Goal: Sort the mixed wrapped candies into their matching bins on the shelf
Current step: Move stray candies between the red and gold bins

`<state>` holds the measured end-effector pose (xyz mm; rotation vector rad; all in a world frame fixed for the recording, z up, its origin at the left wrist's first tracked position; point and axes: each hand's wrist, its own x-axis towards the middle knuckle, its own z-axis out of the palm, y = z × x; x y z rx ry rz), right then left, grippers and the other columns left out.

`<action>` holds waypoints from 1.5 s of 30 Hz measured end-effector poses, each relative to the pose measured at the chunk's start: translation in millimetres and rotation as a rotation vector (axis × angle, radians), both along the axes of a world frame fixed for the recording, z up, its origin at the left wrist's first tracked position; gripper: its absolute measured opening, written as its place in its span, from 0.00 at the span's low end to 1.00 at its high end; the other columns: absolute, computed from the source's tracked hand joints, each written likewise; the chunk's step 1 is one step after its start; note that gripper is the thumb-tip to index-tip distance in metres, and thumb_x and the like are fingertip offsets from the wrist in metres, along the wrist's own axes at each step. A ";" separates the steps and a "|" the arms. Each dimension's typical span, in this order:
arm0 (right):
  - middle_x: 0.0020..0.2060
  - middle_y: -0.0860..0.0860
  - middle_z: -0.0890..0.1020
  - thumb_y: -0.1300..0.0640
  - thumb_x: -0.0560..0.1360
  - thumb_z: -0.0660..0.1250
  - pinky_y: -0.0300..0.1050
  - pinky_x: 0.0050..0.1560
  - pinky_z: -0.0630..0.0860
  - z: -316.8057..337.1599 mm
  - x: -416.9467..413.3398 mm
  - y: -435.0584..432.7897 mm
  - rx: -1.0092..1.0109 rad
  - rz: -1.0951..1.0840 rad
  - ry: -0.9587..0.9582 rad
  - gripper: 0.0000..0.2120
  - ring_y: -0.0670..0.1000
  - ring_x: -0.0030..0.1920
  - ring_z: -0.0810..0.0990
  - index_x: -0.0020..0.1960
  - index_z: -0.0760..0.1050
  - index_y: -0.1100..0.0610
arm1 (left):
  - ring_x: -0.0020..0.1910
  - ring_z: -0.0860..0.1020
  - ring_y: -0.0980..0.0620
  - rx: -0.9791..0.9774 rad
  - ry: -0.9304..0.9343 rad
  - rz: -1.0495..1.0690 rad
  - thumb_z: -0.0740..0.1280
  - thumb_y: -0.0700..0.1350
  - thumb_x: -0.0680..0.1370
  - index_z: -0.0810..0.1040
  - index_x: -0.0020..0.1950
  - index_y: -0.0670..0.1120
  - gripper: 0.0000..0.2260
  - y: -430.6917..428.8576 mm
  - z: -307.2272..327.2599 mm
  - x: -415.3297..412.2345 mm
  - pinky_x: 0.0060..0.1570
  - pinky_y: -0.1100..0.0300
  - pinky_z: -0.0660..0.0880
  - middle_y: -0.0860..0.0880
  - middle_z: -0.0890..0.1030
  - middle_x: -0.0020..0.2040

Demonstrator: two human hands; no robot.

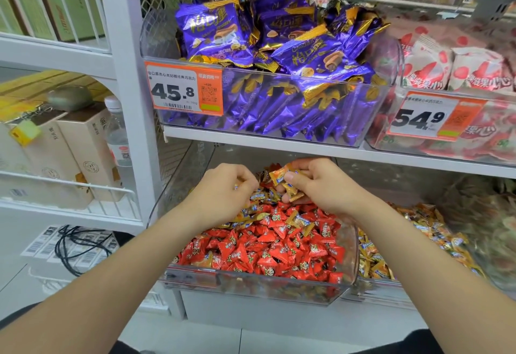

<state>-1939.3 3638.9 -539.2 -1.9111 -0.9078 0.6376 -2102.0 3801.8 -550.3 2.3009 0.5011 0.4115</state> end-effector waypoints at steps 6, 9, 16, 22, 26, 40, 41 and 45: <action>0.34 0.55 0.72 0.58 0.81 0.63 0.41 0.28 0.66 15.7 -14.3 4.8 -0.047 -0.072 0.035 0.08 0.50 0.29 0.66 0.44 0.78 0.55 | 0.36 0.79 0.56 0.324 0.213 -0.107 0.63 0.57 0.84 0.77 0.53 0.58 0.05 14.4 -4.5 -9.5 0.40 0.55 0.74 0.54 0.82 0.37; 0.30 0.52 0.64 0.53 0.78 0.60 0.43 0.30 0.58 23.9 -21.6 3.5 -0.099 -0.101 -0.186 0.14 0.53 0.32 0.61 0.33 0.67 0.53 | 0.44 0.80 0.52 0.365 0.315 -0.213 0.65 0.65 0.80 0.76 0.57 0.60 0.12 18.0 -8.3 -10.7 0.48 0.52 0.78 0.52 0.83 0.43; 0.32 0.57 0.84 0.46 0.83 0.67 0.43 0.22 0.72 20.2 -31.7 3.3 -0.156 0.086 -0.183 0.19 0.58 0.27 0.82 0.42 0.72 0.60 | 0.39 0.78 0.50 0.345 0.217 -0.250 0.63 0.57 0.81 0.73 0.44 0.54 0.10 9.3 -8.5 -9.0 0.43 0.49 0.77 0.51 0.79 0.38; 0.44 0.58 0.87 0.66 0.83 0.65 0.47 0.30 0.79 14.0 -25.7 0.9 0.020 0.126 -0.088 0.04 0.55 0.36 0.83 0.55 0.74 0.59 | 0.28 0.70 0.47 0.231 0.089 0.036 0.59 0.57 0.76 0.72 0.35 0.42 0.19 5.6 4.2 -10.3 0.33 0.54 0.71 0.45 0.74 0.27; 0.28 0.46 0.80 0.54 0.85 0.66 0.39 0.32 0.70 19.6 -11.7 -7.8 -0.117 0.103 -0.356 0.10 0.44 0.27 0.71 0.49 0.84 0.53 | 0.24 0.68 0.47 0.215 0.038 0.184 0.63 0.56 0.78 0.76 0.33 0.40 0.22 8.0 0.3 -10.4 0.33 0.54 0.75 0.44 0.72 0.22; 0.43 0.44 0.82 0.47 0.75 0.78 0.50 0.51 0.80 7.4 -13.8 -17.2 -0.494 0.159 -0.675 0.13 0.49 0.48 0.81 0.52 0.75 0.44 | 0.39 0.77 0.48 0.387 0.376 0.002 0.63 0.50 0.80 0.78 0.56 0.54 0.07 21.5 4.6 -22.2 0.46 0.52 0.78 0.54 0.77 0.38; 0.43 0.44 0.82 0.48 0.76 0.77 0.50 0.51 0.79 8.7 -13.5 -17.8 -0.482 0.166 -0.679 0.11 0.48 0.49 0.80 0.53 0.76 0.44 | 0.42 0.78 0.47 0.411 0.432 -0.032 0.63 0.50 0.81 0.77 0.62 0.54 0.11 22.9 4.1 -23.4 0.47 0.52 0.77 0.55 0.77 0.40; 0.42 0.53 0.85 0.56 0.81 0.64 0.47 0.47 0.79 19.4 -16.0 -15.5 -0.415 0.149 -0.743 0.11 0.48 0.41 0.79 0.50 0.83 0.59 | 0.62 0.79 0.45 0.415 0.589 -0.171 0.64 0.53 0.84 0.71 0.74 0.53 0.18 29.9 -6.5 -25.9 0.61 0.49 0.76 0.48 0.80 0.64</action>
